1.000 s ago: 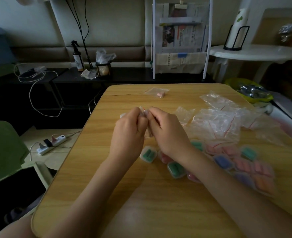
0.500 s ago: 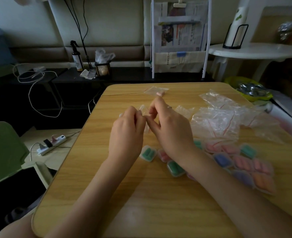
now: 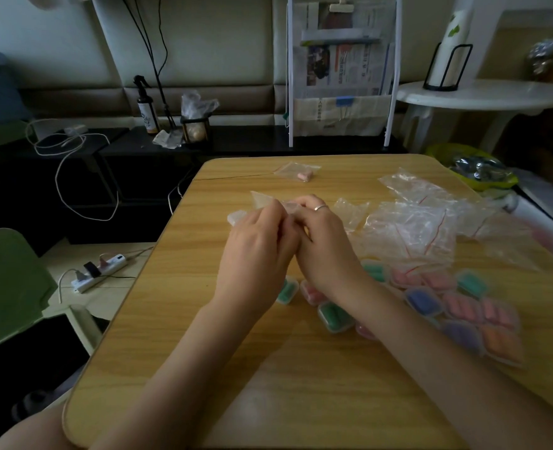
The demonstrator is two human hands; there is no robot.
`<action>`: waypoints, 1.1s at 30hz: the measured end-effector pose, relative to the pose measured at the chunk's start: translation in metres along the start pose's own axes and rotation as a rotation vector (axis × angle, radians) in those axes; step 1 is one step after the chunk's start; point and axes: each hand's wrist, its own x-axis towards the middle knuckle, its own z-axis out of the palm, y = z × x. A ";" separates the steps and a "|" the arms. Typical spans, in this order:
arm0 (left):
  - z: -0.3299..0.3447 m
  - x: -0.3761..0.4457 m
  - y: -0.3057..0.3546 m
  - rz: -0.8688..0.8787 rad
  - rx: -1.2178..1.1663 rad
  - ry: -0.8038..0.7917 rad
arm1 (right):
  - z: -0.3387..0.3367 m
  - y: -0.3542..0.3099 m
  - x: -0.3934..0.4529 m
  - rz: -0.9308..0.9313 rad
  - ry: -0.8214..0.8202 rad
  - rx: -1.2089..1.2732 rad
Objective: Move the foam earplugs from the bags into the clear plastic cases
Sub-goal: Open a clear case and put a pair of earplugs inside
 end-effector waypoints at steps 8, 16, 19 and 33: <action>-0.005 -0.001 -0.004 0.016 0.075 0.002 | -0.003 0.004 0.001 -0.029 0.002 -0.127; -0.020 0.011 -0.018 -0.643 -0.262 0.089 | -0.011 0.014 0.008 0.078 -0.031 0.130; -0.022 0.014 -0.028 -0.864 -0.591 0.048 | -0.010 0.013 0.007 0.111 -0.113 0.214; -0.027 0.012 -0.025 -0.829 -0.853 0.080 | -0.006 0.009 0.005 0.120 -0.193 0.355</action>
